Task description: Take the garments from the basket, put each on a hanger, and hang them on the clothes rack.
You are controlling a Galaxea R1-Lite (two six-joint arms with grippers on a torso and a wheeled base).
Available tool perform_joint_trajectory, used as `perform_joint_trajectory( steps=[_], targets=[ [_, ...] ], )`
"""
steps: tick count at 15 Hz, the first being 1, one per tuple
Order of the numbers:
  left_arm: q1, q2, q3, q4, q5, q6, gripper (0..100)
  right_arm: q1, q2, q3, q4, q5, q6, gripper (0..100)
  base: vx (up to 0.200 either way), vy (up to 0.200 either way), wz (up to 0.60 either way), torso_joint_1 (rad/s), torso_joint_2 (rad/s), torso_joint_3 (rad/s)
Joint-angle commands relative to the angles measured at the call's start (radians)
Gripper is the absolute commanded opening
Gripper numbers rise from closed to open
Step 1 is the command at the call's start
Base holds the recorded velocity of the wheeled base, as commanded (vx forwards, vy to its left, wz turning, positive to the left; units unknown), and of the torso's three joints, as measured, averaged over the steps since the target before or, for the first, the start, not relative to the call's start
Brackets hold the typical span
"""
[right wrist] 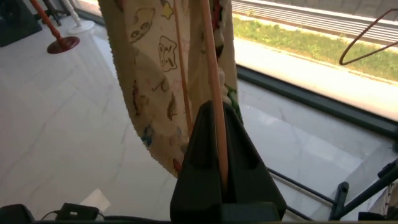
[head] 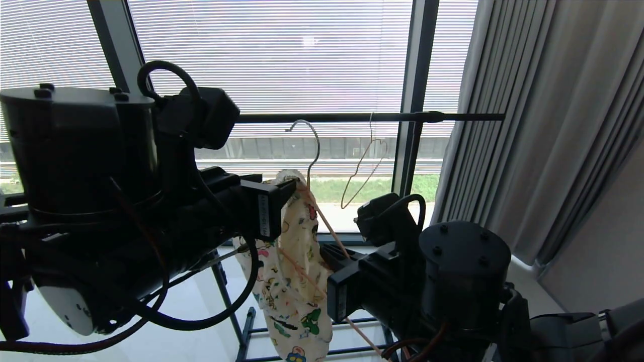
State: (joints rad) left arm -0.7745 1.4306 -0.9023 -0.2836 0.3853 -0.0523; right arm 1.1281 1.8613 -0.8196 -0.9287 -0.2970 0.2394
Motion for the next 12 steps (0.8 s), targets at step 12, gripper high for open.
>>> perform_joint_trajectory(
  steps=[12],
  targets=[
    [0.247, -0.335, 0.396, -0.006, -0.557, 0.359, 100, -0.054, -0.244, 0.556, -0.282, 0.217, -0.259, 0, 0.000, 0.000, 0.00, 0.000, 0.00, 0.000]
  ],
)
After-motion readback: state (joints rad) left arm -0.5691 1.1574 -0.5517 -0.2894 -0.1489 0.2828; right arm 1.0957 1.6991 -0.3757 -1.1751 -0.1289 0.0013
